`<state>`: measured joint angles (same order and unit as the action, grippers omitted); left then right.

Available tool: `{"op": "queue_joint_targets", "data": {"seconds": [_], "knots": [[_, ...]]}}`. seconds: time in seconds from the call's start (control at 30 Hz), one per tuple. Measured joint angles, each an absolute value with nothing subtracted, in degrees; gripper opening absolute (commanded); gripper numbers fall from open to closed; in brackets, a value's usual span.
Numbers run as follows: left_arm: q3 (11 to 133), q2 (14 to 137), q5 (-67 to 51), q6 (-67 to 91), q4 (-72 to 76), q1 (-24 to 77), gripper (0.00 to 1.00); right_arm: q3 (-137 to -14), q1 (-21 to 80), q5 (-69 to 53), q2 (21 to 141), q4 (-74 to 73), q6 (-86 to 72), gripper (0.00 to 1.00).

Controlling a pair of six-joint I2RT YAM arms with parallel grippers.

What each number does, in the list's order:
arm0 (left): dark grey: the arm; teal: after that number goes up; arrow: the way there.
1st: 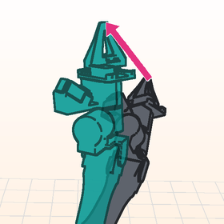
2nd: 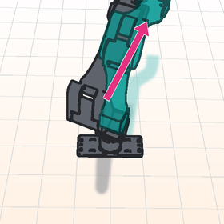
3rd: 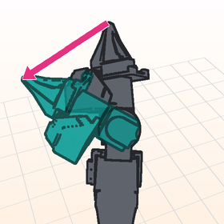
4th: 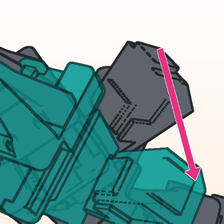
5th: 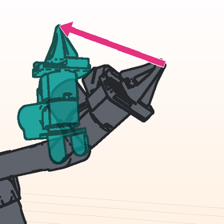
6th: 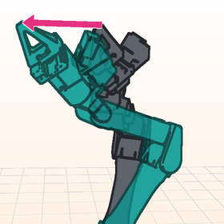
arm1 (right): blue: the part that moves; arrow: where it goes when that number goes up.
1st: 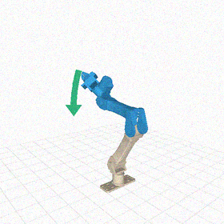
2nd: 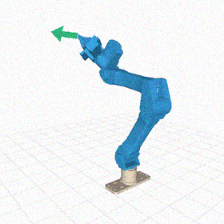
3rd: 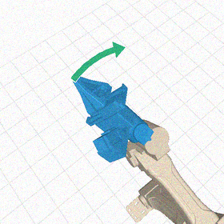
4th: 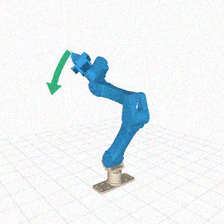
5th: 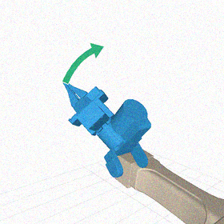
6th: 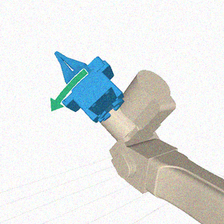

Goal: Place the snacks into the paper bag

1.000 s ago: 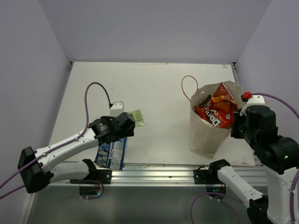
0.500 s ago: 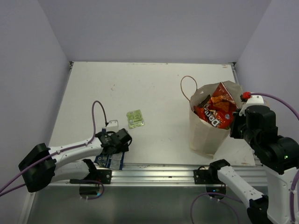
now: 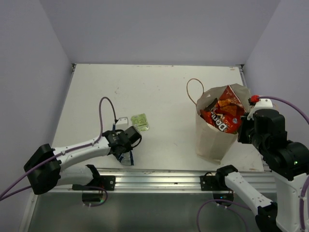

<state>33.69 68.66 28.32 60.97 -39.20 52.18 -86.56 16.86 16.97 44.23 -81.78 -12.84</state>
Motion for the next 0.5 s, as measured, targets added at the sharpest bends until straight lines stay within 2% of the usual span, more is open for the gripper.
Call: {"op": "queue_joint_targets", "data": {"seconds": [0.1,0.2,0.33,0.5], "knots": [[44.7,70.0,29.5,58.2,-43.7,52.2,0.0,-86.6,16.9,17.0,44.2,-81.8,-12.8,0.0],[64.8,73.1,31.3,52.5,-44.5,52.5,0.0,-86.6,16.9,17.0,44.2,-81.8,-12.8,0.0],[91.5,78.7,28.8,41.1,-34.2,53.6,0.0,-86.6,16.9,17.0,44.2,-81.8,-12.8,0.0],[108.0,85.4,13.9,31.9,-17.3,54.5,0.0,-86.6,16.9,17.0,44.2,-81.8,-12.8,0.0]]}}
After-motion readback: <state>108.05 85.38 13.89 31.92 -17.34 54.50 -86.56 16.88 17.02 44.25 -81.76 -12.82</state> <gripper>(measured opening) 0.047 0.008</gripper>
